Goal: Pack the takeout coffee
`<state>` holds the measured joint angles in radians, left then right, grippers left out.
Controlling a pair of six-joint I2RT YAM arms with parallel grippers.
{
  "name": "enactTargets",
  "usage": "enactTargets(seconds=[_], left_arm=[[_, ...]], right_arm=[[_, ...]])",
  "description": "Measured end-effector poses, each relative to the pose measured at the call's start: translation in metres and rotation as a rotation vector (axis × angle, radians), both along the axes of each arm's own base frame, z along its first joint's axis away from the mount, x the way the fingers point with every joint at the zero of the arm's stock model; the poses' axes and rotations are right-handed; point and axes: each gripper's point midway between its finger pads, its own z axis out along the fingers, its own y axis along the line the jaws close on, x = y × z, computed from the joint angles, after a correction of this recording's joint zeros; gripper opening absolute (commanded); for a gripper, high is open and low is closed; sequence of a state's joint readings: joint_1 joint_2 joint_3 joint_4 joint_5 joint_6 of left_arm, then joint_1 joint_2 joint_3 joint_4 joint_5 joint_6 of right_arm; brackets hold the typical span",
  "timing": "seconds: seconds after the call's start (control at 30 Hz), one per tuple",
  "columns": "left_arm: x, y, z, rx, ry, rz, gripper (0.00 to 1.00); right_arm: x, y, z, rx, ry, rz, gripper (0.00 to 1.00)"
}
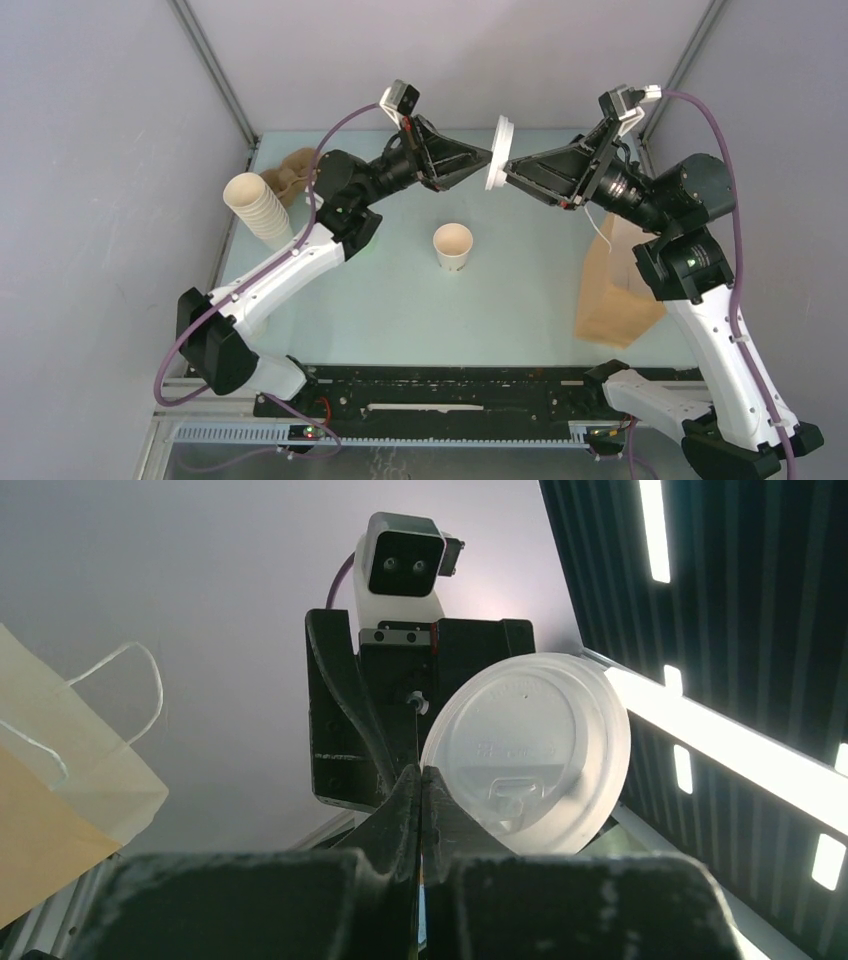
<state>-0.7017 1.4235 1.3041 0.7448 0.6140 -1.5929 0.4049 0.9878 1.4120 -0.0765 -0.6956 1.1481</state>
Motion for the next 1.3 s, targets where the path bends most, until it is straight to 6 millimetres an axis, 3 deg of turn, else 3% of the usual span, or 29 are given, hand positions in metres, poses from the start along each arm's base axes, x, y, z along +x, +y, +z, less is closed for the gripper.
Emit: enactTargets(seconds=[0.8,1.3], left_arm=[[0.001,-0.004,-0.005,0.019,0.003,0.007,0.0],[0.003,-0.002,-0.017,0.114,-0.006,0.087,0.0]], right_arm=[[0.001,0.007,0.003,0.017,-0.002,0.034,1.0],[0.006,0.008,-0.013,-0.019,0.068,-0.014,1.0]])
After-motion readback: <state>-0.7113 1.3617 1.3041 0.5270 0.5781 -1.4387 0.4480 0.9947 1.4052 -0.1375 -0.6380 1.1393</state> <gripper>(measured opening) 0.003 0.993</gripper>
